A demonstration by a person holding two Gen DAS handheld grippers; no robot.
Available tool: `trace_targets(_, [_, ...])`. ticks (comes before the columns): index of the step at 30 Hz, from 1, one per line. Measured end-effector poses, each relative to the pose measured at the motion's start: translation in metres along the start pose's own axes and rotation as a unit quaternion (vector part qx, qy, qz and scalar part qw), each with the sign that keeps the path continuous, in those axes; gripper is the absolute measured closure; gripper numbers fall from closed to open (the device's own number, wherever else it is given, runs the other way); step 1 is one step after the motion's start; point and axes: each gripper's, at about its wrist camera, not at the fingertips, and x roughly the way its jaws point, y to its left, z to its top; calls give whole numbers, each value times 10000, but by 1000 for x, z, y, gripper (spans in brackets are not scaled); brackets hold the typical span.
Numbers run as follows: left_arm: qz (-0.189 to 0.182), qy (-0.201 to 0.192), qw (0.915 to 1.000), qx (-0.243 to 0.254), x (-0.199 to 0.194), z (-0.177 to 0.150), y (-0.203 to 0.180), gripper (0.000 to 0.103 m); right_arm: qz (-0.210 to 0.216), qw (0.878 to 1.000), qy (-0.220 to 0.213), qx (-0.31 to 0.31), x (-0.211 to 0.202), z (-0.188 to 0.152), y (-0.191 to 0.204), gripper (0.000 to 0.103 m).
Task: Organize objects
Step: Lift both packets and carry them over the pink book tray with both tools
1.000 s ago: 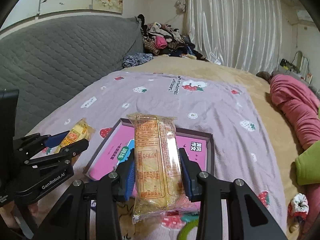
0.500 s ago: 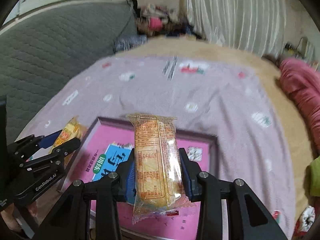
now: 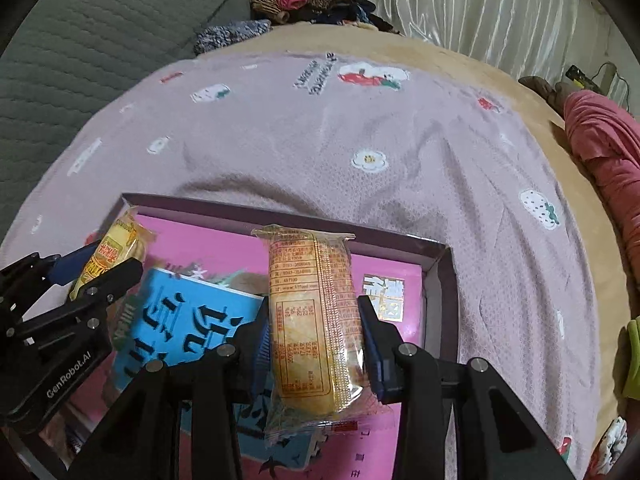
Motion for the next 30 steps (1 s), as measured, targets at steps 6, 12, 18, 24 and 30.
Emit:
trace_targets(6, [-37, 120, 9999, 30, 13, 1, -5, 63, -81, 9999, 61, 49, 14, 0, -6, 63])
trace_targets(12, [37, 164, 9999, -5, 21, -2, -1, 63, -103, 9998, 133, 51, 23, -2, -8, 63])
trace_targets(18, [38, 186, 9998, -8, 27, -3, 2, 62, -73, 9998, 163, 92, 29, -4, -9, 63])
trace_targets(24, [-21, 219, 9998, -21, 28, -3, 4, 57, -37, 9996, 207, 161, 34, -6, -10, 60])
trace_targets(30, [42, 243, 9997, 12, 28, -7, 6, 44, -44, 9995, 214, 222, 31, -6, -12, 48])
